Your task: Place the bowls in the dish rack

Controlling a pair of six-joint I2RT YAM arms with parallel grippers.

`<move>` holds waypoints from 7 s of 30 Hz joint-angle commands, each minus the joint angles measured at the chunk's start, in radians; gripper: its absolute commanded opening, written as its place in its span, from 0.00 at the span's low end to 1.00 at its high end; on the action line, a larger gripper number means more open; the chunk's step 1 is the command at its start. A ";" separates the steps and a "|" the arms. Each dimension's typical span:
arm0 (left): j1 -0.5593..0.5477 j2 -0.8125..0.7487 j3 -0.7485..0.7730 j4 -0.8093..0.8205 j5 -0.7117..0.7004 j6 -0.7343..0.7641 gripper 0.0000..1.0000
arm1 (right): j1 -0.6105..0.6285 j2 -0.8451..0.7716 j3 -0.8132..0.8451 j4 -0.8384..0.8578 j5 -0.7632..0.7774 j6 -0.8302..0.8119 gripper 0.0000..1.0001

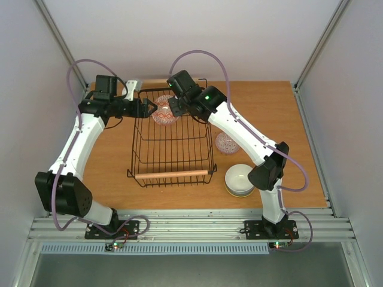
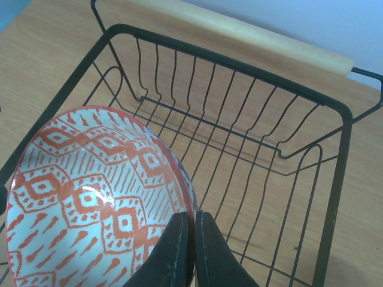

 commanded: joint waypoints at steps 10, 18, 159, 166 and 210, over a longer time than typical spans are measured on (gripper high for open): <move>-0.006 0.024 -0.036 0.084 0.028 -0.003 0.72 | 0.063 -0.012 0.085 0.022 0.008 -0.020 0.01; -0.006 0.028 -0.046 0.092 0.060 0.013 0.00 | 0.070 -0.022 0.026 0.055 0.004 -0.017 0.02; 0.100 -0.105 -0.202 0.270 0.022 0.025 0.86 | -0.039 0.592 0.345 -0.270 0.450 -0.307 0.05; 0.100 -0.098 -0.202 0.268 0.021 0.025 0.86 | -0.039 0.609 0.355 -0.287 0.465 -0.305 0.53; 0.098 -0.115 -0.199 0.267 0.059 0.006 0.87 | -0.478 -0.531 -0.914 0.296 -0.314 0.118 0.65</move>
